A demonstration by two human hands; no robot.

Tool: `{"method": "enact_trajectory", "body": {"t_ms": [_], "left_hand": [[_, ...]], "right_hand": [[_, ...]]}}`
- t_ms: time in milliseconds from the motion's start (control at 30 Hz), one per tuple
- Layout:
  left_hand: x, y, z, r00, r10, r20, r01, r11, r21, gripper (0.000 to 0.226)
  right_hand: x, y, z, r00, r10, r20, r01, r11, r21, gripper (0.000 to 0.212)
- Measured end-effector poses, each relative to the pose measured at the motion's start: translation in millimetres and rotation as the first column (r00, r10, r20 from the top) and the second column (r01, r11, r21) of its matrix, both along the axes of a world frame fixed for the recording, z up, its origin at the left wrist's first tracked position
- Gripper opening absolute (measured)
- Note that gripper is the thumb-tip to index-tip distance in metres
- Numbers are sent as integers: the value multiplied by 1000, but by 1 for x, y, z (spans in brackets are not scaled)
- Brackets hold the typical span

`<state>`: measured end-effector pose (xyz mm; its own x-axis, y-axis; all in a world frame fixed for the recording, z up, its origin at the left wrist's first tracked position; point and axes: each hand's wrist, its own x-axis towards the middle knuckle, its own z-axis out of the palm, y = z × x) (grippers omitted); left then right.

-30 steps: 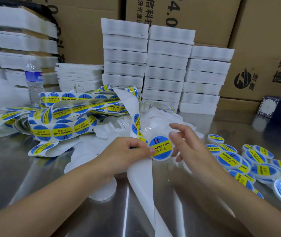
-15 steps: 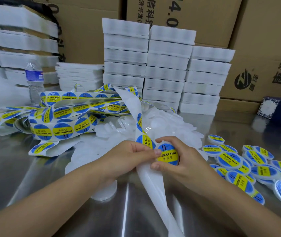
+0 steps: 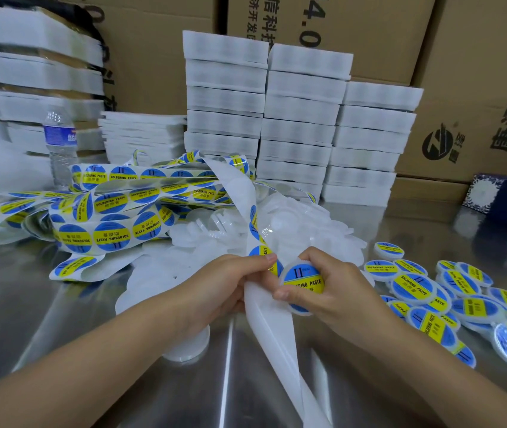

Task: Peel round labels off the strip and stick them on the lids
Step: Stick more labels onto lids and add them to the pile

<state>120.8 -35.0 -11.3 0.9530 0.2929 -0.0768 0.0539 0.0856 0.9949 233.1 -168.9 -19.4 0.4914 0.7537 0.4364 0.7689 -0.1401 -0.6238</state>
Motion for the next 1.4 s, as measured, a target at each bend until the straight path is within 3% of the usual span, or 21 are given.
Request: {"method": "enact_trajectory", "body": {"t_ms": [233,400,533,800,967,1133,1233,1300,1400], "left_hand": [[2,2,-4,1000,17,-6,-18,997,-73,27],[0,1,-3,1000,2,3,-2,998,-61,36],[-1,1,-2,1000,-16,25,17,1000,-23,40],[-3,1,-3,999,-46,15,45,995,88,16],[0,5,-8,1000,2,-15,1,973,229,7],[1,7,-8,1000,-3,-22,9,967,256,10],[1,8,-8,1000,12,-14,-8,967,255,14],[2,9,-8,999,53,-2,-51,965,257,20],[4,10,-9,996,93,12,-93,964,249,12]], "right_hand": [[1,3,0,999,-41,-1,41,999,-2,43],[-1,2,3,999,-42,17,42,999,-7,63],[-4,2,5,999,-45,-2,45,999,0,62],[-4,2,2,999,-28,-37,28,999,17,33],[0,3,-1,999,-25,23,25,1000,8,34],[1,2,-2,1000,-16,17,16,1000,27,35],[1,-1,-2,1000,7,17,-7,1000,-2,43],[2,-3,-2,993,17,113,-7,996,-90,59],[2,-3,-4,960,37,278,-8,994,-105,87]]}}
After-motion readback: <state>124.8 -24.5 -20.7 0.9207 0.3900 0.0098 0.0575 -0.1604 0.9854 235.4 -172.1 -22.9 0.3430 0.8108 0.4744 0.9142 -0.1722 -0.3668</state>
